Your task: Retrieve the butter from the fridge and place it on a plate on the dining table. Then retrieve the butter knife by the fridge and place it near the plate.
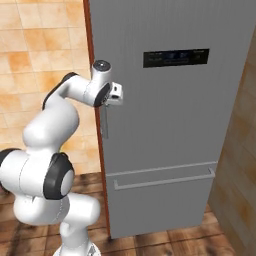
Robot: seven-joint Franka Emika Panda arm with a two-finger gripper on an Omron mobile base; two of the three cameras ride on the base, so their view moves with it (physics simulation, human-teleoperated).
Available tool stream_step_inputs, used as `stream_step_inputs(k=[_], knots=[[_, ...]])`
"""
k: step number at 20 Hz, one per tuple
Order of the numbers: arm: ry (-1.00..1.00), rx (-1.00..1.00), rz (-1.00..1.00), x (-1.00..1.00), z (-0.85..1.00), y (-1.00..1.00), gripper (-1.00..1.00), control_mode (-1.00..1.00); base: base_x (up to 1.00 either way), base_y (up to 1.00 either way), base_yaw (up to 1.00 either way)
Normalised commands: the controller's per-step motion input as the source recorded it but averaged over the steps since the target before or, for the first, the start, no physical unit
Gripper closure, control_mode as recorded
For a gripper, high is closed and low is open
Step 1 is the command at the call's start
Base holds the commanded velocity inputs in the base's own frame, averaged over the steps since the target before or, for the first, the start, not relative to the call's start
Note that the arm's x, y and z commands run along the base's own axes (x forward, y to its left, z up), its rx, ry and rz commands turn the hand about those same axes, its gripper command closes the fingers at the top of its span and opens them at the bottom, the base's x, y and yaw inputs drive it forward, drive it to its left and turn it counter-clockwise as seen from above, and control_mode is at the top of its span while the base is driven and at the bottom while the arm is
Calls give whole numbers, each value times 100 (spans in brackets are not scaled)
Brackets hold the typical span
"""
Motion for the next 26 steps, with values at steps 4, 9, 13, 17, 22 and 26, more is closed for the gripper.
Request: stream_step_inputs(k=[4, 9, 13, 17, 22, 26], knots=[[-32, 4, 0, 9, -13, 0, 100, -100, 0, 0, 0], [-48, 2, 0, -61, -14, -44, 100, -100, 0, 0, 0], [-48, 3, 2, -100, -3, -88, 100, -100, 0, 0, 0], [-26, 8, 4, -100, 0, -100, 100, -100, 0, 0, 0], [-4, -17, -1, -93, 24, -24, 100, -100, 0, 0, 0], [1, -42, -13, -64, 74, 70, -100, -100, 0, 0, 0]])
